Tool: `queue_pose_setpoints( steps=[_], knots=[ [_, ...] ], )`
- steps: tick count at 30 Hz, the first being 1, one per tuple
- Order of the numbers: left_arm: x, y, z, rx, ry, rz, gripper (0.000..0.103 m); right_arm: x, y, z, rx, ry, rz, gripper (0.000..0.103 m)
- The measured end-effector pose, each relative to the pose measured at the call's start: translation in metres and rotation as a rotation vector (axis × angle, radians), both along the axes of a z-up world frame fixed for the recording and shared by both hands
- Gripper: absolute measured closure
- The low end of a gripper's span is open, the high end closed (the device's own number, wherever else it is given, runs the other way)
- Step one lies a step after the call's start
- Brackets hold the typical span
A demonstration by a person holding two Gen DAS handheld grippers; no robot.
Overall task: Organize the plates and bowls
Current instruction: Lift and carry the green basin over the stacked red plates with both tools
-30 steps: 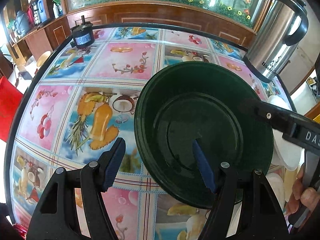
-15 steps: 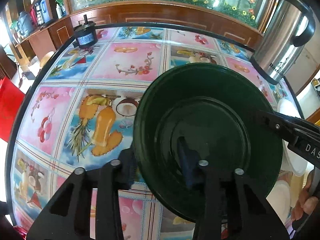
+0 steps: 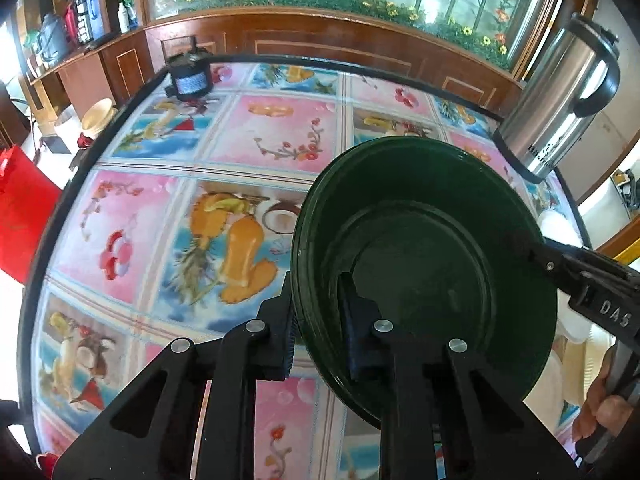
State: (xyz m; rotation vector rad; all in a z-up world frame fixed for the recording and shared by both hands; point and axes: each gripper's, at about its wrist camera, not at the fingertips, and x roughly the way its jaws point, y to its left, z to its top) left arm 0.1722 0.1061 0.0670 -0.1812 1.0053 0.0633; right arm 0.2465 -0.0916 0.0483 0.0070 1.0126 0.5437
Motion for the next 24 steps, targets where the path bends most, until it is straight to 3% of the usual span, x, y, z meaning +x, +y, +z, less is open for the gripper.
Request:
queue_pose_setpoints(
  steps=[10,24],
  knots=[
    [-0.06,0.031,0.027,-0.018,-0.027,0.006,0.085,-0.044,0.025,0.017,-0.006,-0.017,0.046,0.075],
    [-0.174,0.087,0.044,-0.052,-0.053,0.052,0.085,-0.145,0.079,0.037,-0.015,-0.056,0.166,0.061]
  ],
)
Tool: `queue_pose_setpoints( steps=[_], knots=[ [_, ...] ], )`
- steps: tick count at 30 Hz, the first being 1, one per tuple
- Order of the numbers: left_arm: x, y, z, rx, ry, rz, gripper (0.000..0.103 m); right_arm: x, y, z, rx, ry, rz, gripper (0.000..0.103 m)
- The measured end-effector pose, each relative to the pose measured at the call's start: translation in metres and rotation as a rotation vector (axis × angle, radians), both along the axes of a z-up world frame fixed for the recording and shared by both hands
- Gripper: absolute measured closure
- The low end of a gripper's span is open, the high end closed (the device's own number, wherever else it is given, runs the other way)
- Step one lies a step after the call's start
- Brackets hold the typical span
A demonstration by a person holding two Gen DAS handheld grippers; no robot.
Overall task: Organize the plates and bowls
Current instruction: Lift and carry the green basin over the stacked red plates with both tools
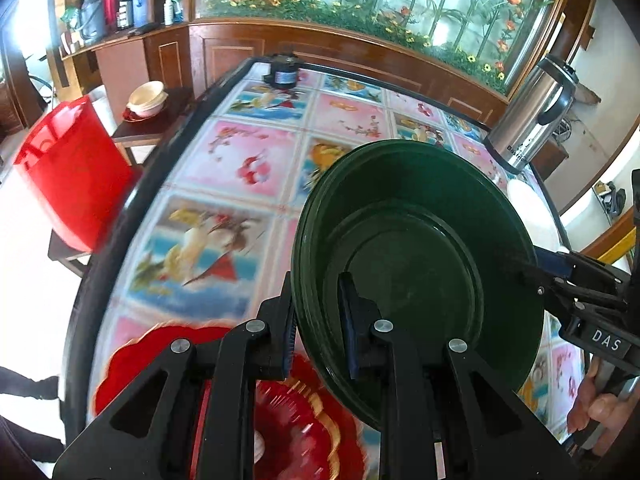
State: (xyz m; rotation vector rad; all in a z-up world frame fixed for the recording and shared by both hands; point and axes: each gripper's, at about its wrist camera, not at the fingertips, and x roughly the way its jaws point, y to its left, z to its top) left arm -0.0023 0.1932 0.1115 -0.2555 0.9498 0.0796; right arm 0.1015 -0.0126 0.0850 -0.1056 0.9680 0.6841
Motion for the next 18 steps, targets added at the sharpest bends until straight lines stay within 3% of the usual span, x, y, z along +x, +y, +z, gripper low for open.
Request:
queue_pose_setpoints(
  steps=[11,18],
  knots=[
    [-0.076,0.048,0.0,-0.002,-0.006,0.058,0.085,-0.069,0.05,-0.008,-0.024,-0.003,0.131,0.052],
    [-0.108,0.074,-0.017,-0.014,0.016,0.106,0.085,-0.096,0.076,-0.022,-0.042,0.02,0.205,0.048]
  ],
)
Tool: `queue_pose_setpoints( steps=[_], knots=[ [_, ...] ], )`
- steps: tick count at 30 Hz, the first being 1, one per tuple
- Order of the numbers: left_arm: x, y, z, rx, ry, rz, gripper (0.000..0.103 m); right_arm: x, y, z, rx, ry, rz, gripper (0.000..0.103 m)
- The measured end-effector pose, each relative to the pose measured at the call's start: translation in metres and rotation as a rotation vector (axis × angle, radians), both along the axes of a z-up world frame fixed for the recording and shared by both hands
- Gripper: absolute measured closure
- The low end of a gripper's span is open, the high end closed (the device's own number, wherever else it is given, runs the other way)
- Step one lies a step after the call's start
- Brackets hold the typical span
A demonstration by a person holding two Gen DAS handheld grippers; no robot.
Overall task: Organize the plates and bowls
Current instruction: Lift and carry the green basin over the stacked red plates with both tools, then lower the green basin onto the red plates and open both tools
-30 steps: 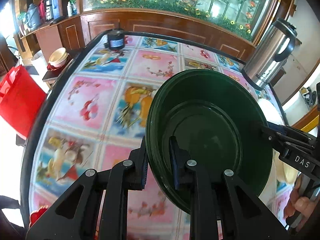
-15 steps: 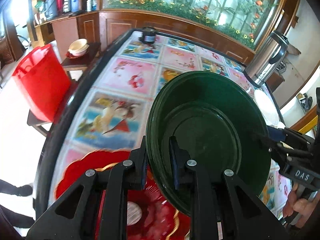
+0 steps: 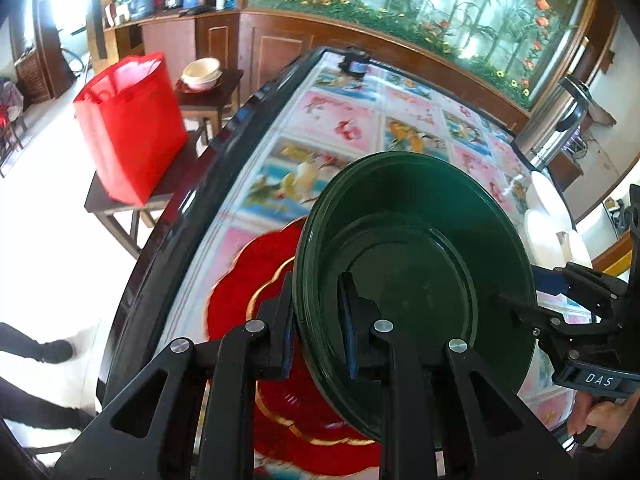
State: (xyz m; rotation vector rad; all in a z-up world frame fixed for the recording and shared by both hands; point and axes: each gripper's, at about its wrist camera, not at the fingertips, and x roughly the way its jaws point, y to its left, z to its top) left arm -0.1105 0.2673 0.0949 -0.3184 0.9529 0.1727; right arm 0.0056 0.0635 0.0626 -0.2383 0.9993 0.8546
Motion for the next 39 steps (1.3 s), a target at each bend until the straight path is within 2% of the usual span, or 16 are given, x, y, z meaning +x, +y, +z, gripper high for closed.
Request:
queue_pose_setpoints(
  steps=[11,19,22,25,26,27,31,34,39],
  knots=[
    [-0.02,0.013,-0.031,-0.009,0.036,0.031,0.084,-0.025,0.027,-0.021,-0.058,0.027,0.05,0.042],
    [-0.023,0.017,-0.039,0.007,0.029,0.039,0.085,-0.035,0.035,-0.029,-0.087,0.023,0.068,0.039],
    [-0.025,0.018,-0.038,0.024,0.007,0.045,0.084,-0.033,0.034,-0.034,-0.081,0.046,0.061,0.035],
    [-0.027,0.018,-0.034,0.052,-0.021,0.056,0.066,-0.033,0.03,-0.036,-0.08,0.053,0.046,0.026],
    [-0.027,0.018,-0.033,0.059,-0.031,0.056,0.054,-0.033,0.028,-0.036,-0.07,0.06,0.042,0.025],
    [-0.028,0.018,-0.031,0.065,-0.04,0.054,0.048,-0.033,0.025,-0.035,-0.057,0.066,0.036,0.025],
    [-0.032,0.012,-0.019,0.123,-0.088,0.061,0.048,-0.032,0.01,-0.029,-0.021,0.071,-0.009,0.023],
    [-0.038,0.008,-0.002,0.173,-0.15,0.072,0.048,-0.034,-0.004,-0.019,-0.012,0.019,-0.044,0.023],
    [-0.042,-0.004,0.023,0.184,-0.234,0.06,0.048,-0.038,-0.043,0.011,0.121,-0.052,-0.13,0.022]
  ],
)
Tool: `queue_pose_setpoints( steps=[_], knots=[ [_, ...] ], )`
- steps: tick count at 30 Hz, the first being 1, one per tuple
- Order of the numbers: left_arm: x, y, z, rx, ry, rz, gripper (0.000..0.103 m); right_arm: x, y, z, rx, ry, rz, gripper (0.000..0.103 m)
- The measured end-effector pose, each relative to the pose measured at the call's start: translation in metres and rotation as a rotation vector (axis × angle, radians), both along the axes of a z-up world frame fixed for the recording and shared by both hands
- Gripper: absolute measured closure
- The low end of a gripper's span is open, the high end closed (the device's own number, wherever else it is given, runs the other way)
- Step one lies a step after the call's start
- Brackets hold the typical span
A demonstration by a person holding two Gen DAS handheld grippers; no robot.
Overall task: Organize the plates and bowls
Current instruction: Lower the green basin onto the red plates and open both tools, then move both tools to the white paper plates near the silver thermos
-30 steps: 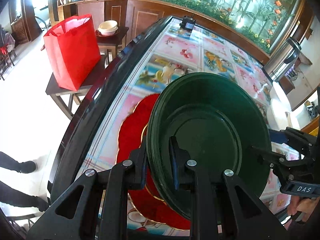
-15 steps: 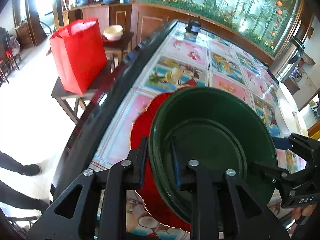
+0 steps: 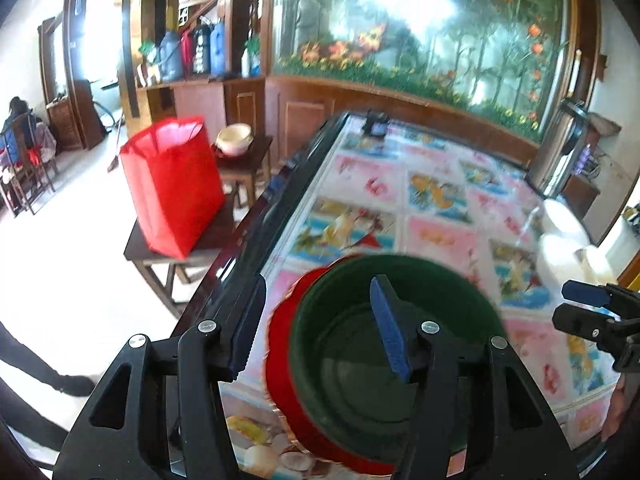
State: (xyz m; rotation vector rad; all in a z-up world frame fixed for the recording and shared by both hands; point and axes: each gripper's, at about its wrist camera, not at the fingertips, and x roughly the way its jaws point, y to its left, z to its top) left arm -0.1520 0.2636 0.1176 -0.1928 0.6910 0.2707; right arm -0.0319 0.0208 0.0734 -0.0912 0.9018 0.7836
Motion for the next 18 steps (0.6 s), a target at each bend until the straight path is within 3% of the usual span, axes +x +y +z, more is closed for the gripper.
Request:
queue_pose_setpoints(
  steps=[2,6,7,10,18],
  knots=[
    [0.002,-0.01,0.008,-0.002,-0.025,-0.026,0.047,-0.001,-0.016,0.011,0.049,-0.012,-0.025,0.022],
    [0.013,-0.038,0.018,-0.03,-0.062,-0.094,0.043,0.002,-0.061,0.022,0.255,0.048,-0.046,0.022],
    [0.016,-0.046,0.019,-0.038,-0.069,-0.114,0.043,0.004,-0.068,0.022,0.265,0.054,-0.07,0.022],
    [0.028,-0.073,0.02,-0.048,-0.074,-0.178,0.043,0.004,-0.091,0.02,0.214,0.023,-0.157,0.021],
    [0.059,-0.149,0.013,-0.099,-0.045,-0.32,0.043,-0.018,-0.153,0.017,0.033,-0.228,-0.435,0.02]
  ],
)
